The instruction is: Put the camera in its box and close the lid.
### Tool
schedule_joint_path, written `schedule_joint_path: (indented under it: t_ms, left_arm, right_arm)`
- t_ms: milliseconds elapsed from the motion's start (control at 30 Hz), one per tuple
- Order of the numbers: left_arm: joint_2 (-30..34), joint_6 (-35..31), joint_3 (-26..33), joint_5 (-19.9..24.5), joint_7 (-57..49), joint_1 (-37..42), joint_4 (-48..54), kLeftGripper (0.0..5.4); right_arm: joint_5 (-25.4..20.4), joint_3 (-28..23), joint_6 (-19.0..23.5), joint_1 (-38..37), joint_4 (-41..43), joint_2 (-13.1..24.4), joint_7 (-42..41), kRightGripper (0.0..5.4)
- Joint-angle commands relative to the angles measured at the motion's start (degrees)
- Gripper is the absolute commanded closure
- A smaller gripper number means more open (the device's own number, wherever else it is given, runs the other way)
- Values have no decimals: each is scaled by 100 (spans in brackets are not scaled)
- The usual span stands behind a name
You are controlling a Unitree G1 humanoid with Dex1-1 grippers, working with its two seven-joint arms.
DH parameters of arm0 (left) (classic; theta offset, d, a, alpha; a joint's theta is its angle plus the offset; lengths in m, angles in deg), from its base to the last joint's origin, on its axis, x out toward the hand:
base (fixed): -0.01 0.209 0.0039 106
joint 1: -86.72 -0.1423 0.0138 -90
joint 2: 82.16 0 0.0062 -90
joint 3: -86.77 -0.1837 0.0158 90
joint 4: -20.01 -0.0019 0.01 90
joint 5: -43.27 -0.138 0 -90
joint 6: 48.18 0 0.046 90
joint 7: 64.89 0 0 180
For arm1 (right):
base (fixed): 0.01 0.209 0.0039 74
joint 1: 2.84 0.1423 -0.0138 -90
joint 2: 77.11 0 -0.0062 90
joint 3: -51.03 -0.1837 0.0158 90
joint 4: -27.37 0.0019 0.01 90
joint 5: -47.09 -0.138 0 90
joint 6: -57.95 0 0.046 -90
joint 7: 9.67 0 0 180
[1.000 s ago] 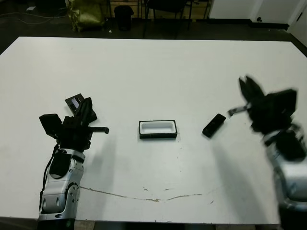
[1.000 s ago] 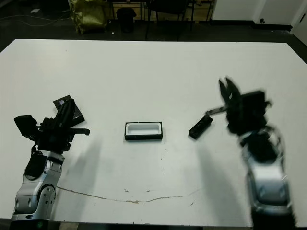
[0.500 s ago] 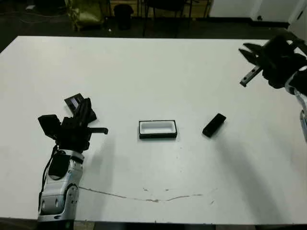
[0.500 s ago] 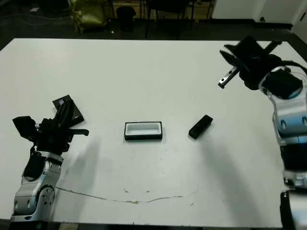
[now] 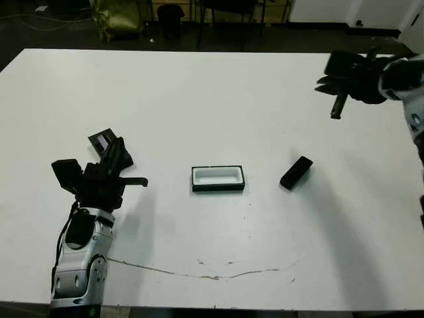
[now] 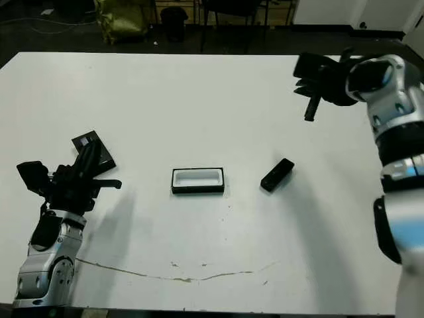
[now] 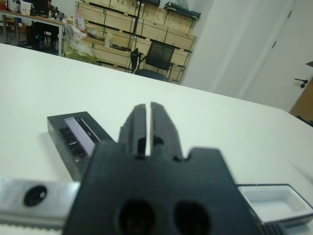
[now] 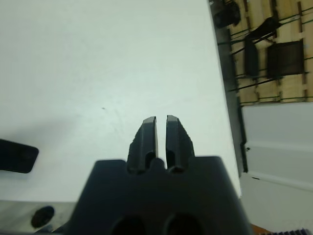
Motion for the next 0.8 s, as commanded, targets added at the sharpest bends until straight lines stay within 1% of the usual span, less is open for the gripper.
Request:
schedule_joint_path:
  t_ms: [33,100,200,300,367,533,800]
  left_arm:
    - [59,-50,-2,-77,-10,-79,-48,538]
    - [44,-58,6,-45,2,-80,-60,538]
    - [27,-43,16,-1,27,-77,-82,538]
    - [30,-7,13,-16,36,-79,-108,538]
    - [24,-84,1,-21,-11,-95,-47,538]
    - [26,-87,10,56,37,-103,-52,538]
    - [39,-51,-8,29,45,-115,-80,538]
  right_arm:
    - [218,206,-25,176,-410,-222,-117,540]
    - [354,316,-52,240,-575,-335,-113,540]
    - [420,361,-150,233,-722,-458,-107,540]
    - [515,450,-404,201,-798,-527,-94,540]
    - [476,428,-485,195,-925,-599,-225,540]
    - [466,416,-907,80,-1058,-653,-275,540]
    - [648,530,-816,-69,-1155,-728,-233,540]
